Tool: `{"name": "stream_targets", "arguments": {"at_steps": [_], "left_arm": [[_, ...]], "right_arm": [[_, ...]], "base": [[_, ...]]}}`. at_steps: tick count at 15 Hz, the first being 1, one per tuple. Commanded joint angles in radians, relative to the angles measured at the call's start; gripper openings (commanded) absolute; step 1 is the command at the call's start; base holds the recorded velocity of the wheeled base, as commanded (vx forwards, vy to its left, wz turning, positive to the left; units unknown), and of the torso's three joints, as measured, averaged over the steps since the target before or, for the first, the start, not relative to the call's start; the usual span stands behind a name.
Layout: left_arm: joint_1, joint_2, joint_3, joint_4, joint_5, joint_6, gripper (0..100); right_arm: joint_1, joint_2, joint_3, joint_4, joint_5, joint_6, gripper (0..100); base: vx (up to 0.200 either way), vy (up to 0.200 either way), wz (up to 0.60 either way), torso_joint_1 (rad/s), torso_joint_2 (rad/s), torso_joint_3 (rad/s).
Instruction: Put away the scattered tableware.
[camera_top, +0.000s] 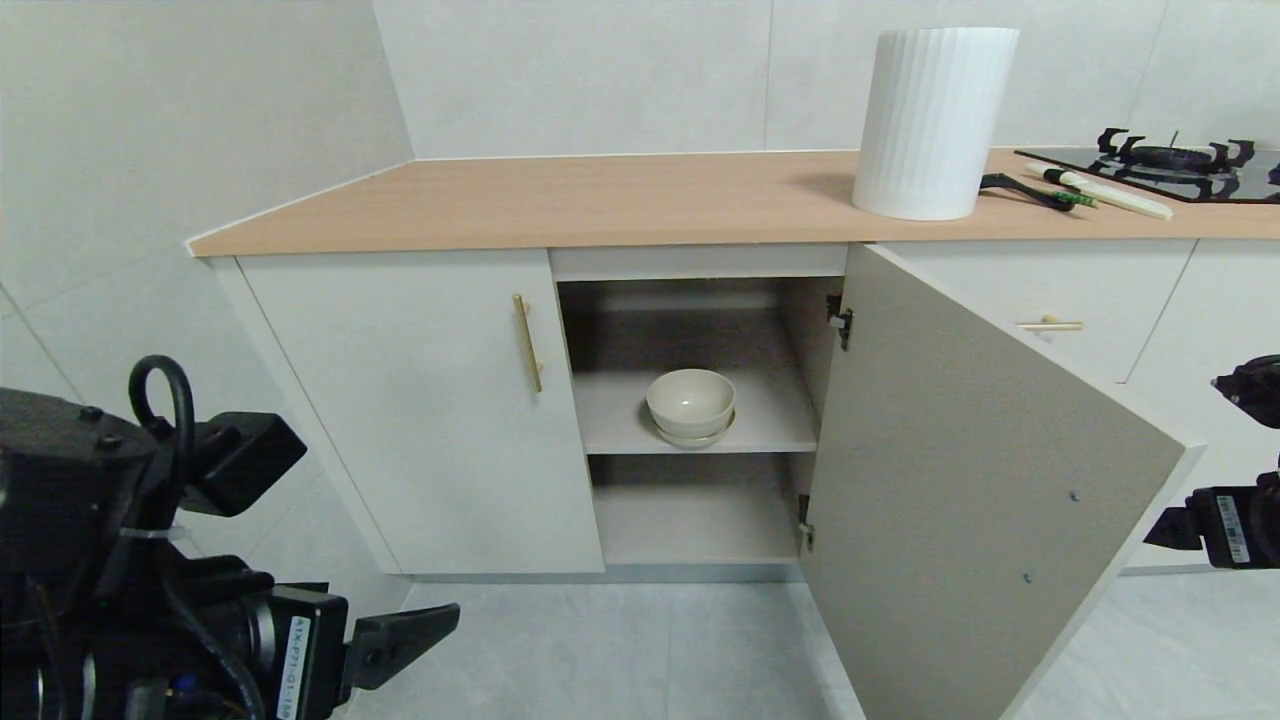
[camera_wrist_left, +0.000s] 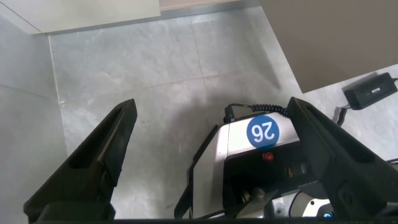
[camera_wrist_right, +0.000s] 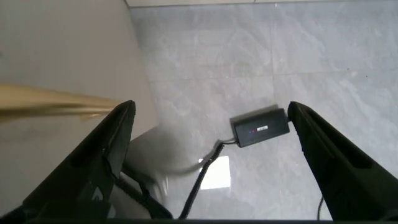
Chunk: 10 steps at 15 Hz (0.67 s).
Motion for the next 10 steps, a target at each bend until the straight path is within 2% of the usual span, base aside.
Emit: {"name": "stream_targets", "arguments": {"at_steps": [1, 10], "left_arm": [[0.000, 0.001, 0.000, 0.000, 0.001, -0.001, 100], [0.000, 0.001, 0.000, 0.000, 0.001, -0.001, 100]], "right_arm": [[0.002, 0.023, 0.002, -0.013, 0.000, 0.008, 100], [0.119, 0.074, 0.017, -0.079, 0.002, 0.124, 100]], "base": [[0.000, 0.000, 0.00, 0.000, 0.00, 0.000], [0.000, 0.000, 0.00, 0.000, 0.00, 0.000]]}}
